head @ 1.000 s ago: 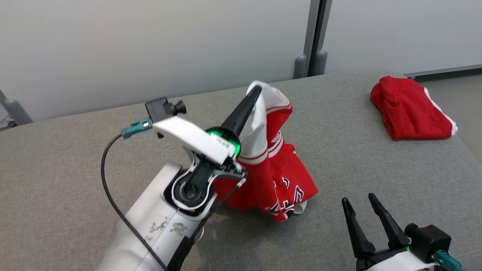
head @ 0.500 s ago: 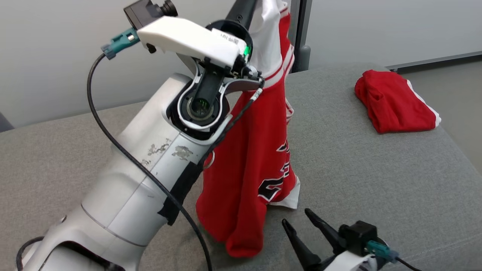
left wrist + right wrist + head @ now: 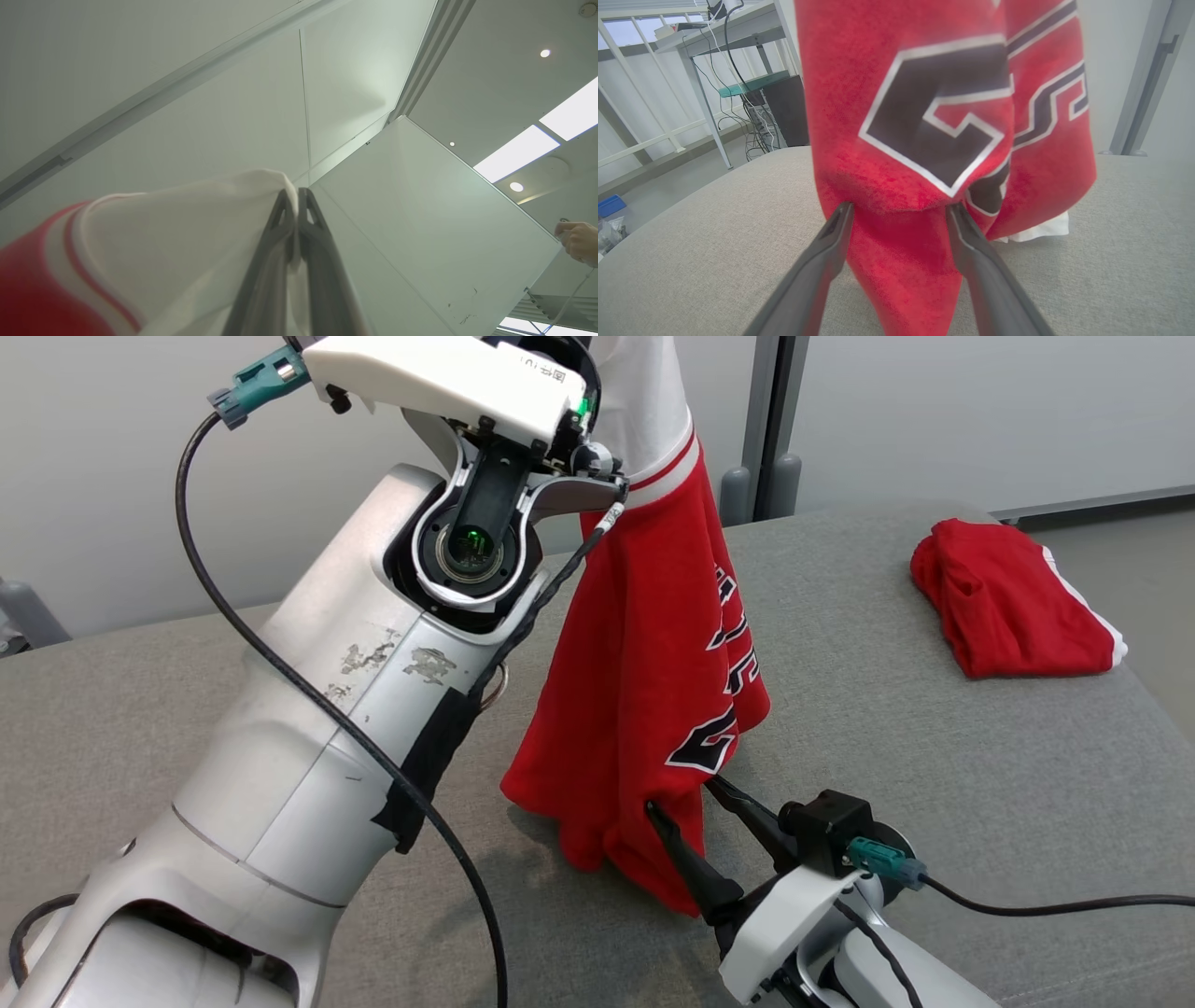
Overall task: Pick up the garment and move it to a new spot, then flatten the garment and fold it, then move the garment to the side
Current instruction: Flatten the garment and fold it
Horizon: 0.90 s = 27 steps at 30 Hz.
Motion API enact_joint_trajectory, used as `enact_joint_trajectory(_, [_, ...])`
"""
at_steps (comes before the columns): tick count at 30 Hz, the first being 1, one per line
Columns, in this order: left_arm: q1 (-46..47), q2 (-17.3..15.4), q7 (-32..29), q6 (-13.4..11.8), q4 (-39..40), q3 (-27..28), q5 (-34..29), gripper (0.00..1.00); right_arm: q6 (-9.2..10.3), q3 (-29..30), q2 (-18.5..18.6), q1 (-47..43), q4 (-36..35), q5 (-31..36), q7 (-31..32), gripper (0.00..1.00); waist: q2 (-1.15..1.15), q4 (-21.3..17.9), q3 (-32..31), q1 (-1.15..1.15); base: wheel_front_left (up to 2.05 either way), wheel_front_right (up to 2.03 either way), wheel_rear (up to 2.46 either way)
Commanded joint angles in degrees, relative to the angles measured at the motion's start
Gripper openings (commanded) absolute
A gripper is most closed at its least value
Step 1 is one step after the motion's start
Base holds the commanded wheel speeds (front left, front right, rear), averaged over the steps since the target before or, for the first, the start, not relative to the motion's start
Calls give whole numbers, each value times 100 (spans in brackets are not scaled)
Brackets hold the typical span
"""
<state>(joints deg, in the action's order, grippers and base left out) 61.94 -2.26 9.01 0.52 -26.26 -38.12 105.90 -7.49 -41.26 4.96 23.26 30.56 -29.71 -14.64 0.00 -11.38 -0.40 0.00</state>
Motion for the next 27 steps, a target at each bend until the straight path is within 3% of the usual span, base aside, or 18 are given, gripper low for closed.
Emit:
enact_joint_trajectory(1, [279, -179, 20, 65, 94, 192, -57, 0, 0, -67, -98, 201, -72, -8, -36, 78, 0, 58, -16, 0, 0, 0, 0])
enact_joint_trajectory(2, [270, -192, 39, 72, 73, 207, -64, 0, 0, -103, -107, 247, -34, -13, -36, 14, 0, 85, -23, 0, 0, 0, 0])
enact_joint_trajectory(3, [263, -201, 61, 79, 48, 232, -63, 0, 0, -114, -113, 281, -4, -25, -36, 0, 0, 116, -30, 0, 0, 0, 0])
enact_joint_trajectory(10, [209, -398, 223, 120, -219, 392, -155, 0, 0, 163, 67, 285, -137, 107, -36, 0, 0, 231, -57, 0, 0, 0, 0])
enact_joint_trajectory(20, [-124, -604, 303, 113, -296, 594, -90, 0, 0, 1892, 846, -86, -1321, 827, -36, 0, 0, 296, -139, 0, 0, 0, 0])
enact_joint_trajectory(24, [-557, -529, 342, -198, 581, 883, 374, 0, 0, 2899, 1236, -105, -2021, 1281, -36, 0, 0, 392, -168, 0, 0, 0, 0])
enact_joint_trajectory(27, [-810, -556, 362, -454, 1002, 930, 508, 0, 0, 2934, 1311, -72, -2015, 1284, -36, 0, 0, 438, -146, 0, 0, 0, 0])
